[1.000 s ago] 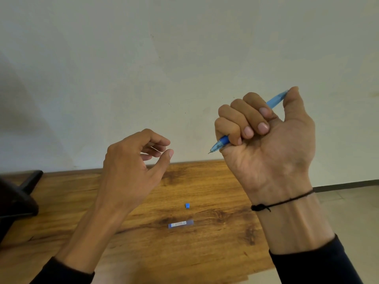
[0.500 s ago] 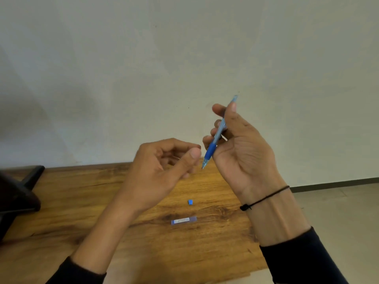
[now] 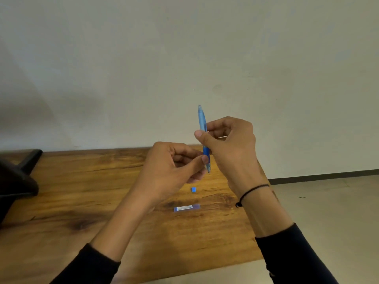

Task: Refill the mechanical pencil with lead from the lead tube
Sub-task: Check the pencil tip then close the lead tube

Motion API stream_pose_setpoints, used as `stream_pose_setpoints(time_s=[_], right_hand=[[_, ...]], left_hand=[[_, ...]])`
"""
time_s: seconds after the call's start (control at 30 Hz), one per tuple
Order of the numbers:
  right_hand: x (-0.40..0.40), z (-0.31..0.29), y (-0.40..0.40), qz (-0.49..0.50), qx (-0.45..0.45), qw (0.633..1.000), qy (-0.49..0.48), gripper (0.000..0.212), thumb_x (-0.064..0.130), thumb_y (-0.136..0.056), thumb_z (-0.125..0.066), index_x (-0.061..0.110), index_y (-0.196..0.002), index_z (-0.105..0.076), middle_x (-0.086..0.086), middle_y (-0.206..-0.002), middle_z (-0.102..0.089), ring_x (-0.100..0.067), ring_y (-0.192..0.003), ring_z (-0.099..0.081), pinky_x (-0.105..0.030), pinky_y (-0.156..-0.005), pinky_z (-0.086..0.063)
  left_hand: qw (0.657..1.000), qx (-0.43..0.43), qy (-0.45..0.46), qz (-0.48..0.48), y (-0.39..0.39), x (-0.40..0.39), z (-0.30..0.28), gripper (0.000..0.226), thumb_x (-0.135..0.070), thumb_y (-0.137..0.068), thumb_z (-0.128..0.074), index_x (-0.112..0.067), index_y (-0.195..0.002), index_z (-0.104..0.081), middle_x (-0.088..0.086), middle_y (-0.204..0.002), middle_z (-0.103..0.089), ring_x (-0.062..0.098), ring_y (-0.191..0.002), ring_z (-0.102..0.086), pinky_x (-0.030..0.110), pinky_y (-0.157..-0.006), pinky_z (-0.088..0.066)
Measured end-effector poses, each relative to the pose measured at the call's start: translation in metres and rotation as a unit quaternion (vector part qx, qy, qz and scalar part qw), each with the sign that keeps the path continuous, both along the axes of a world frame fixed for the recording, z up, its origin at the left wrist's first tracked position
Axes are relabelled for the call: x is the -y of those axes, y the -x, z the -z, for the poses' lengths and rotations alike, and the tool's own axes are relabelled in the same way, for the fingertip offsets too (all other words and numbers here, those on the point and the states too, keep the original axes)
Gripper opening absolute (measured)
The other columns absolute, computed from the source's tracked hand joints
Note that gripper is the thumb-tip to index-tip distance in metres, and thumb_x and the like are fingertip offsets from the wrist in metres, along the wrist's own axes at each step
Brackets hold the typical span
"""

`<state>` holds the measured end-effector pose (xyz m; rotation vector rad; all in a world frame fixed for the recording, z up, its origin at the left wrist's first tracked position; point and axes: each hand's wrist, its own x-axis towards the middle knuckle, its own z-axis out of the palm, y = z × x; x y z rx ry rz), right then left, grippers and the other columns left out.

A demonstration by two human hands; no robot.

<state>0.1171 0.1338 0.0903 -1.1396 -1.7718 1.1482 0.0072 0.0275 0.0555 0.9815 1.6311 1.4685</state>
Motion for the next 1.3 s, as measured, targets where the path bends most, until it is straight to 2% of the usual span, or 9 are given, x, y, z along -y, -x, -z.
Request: stream_pose_setpoints(time_s=[0.07,0.17,0.37,0.63,0.8,0.93,1.07,1.17,1.3], right_hand=[[-0.005,0.018,-0.001,0.005,0.078,0.996,-0.041,0.023,0.027,-0.082,-0.090,0.018,-0.092,-0.073,0.008,-0.076,-0.072,-0.007,-0.069,-0.072,-0.020,-0.061,-0.059],[-0.014,0.052,-0.004,-0.002,0.192,0.981,-0.022,0.025,0.027,-0.083,-0.089,0.015,-0.095,-0.071,0.003,-0.090,-0.072,-0.016,-0.085,-0.070,-0.036,-0.076,-0.057],[-0.032,0.101,-0.009,-0.001,0.296,0.955,0.021,0.026,0.029,-0.083,-0.088,0.018,-0.092,-0.067,-0.004,-0.091,-0.074,-0.027,-0.090,-0.072,-0.037,-0.073,-0.054],[-0.034,0.127,-0.006,-0.019,0.351,0.936,0.016,0.029,0.029,-0.084,-0.088,0.016,-0.096,-0.065,-0.009,-0.099,-0.074,-0.032,-0.096,-0.071,-0.048,-0.084,-0.059],[-0.033,0.125,-0.007,-0.018,0.368,0.929,0.025,0.038,0.033,-0.083,-0.089,0.014,-0.104,-0.063,-0.010,-0.108,-0.070,-0.034,-0.102,-0.068,-0.050,-0.087,-0.058],[-0.034,0.123,-0.009,-0.031,0.352,0.935,0.019,0.041,0.036,-0.083,-0.088,0.016,-0.106,-0.060,-0.008,-0.106,-0.070,-0.031,-0.100,-0.066,-0.045,-0.081,-0.055],[-0.036,0.115,-0.008,-0.109,0.332,0.936,-0.051,0.024,0.021,-0.087,-0.084,0.019,-0.101,-0.065,0.000,-0.092,-0.070,-0.027,-0.093,-0.068,-0.044,-0.079,-0.056],[-0.025,0.116,-0.003,-0.232,0.358,0.897,-0.114,0.018,0.011,-0.086,-0.079,0.020,-0.097,-0.069,0.001,-0.091,-0.068,-0.029,-0.092,-0.068,-0.047,-0.079,-0.058],[-0.015,0.128,0.004,-0.274,0.399,0.857,-0.178,0.022,0.014,-0.089,-0.077,0.021,-0.089,-0.057,-0.005,-0.104,-0.066,-0.033,-0.095,-0.065,-0.045,-0.078,-0.055]], left_hand=[[0.991,-0.127,0.044,0.005,0.004,-0.001,0.018,0.006,-0.032,-0.092,-0.086,-0.029,-0.097,-0.085,-0.005,-0.077,-0.083,0.007,-0.070,-0.080,0.029,-0.069,-0.066],[0.940,-0.313,0.126,0.046,0.009,0.003,0.040,0.019,-0.049,-0.085,-0.084,-0.037,-0.100,-0.080,-0.019,-0.078,-0.079,-0.006,-0.071,-0.074,0.031,-0.070,-0.065],[0.854,-0.448,0.227,0.133,0.009,0.003,0.072,0.036,-0.063,-0.086,-0.075,-0.044,-0.116,-0.069,-0.024,-0.091,-0.070,-0.001,-0.087,-0.069,0.029,-0.065,-0.049],[0.816,-0.507,0.231,0.157,0.001,-0.006,0.088,0.025,-0.057,-0.093,-0.073,-0.042,-0.112,-0.066,-0.021,-0.097,-0.054,0.009,-0.099,-0.065,0.031,-0.062,-0.030],[0.810,-0.521,0.219,0.157,-0.005,-0.004,0.092,0.012,-0.049,-0.098,-0.070,-0.037,-0.098,-0.067,-0.018,-0.099,-0.063,0.009,-0.097,-0.066,0.028,-0.060,-0.029],[0.818,-0.505,0.233,0.145,0.001,-0.002,0.089,0.011,-0.049,-0.097,-0.070,-0.038,-0.094,-0.067,-0.017,-0.100,-0.073,0.010,-0.095,-0.069,0.029,-0.062,-0.037],[0.834,-0.488,0.240,0.091,0.025,0.004,0.080,0.013,-0.050,-0.091,-0.072,-0.038,-0.090,-0.069,-0.017,-0.090,-0.076,0.013,-0.093,-0.074,0.034,-0.072,-0.056],[0.851,-0.470,0.225,0.068,0.036,0.008,0.075,0.014,-0.047,-0.090,-0.077,-0.037,-0.087,-0.068,-0.020,-0.078,-0.071,0.007,-0.083,-0.070,0.037,-0.073,-0.061],[0.853,-0.471,0.216,0.068,0.036,0.008,0.075,0.017,-0.047,-0.090,-0.079,-0.036,-0.087,-0.065,-0.019,-0.076,-0.069,0.009,-0.080,-0.070,0.039,-0.073,-0.062]])
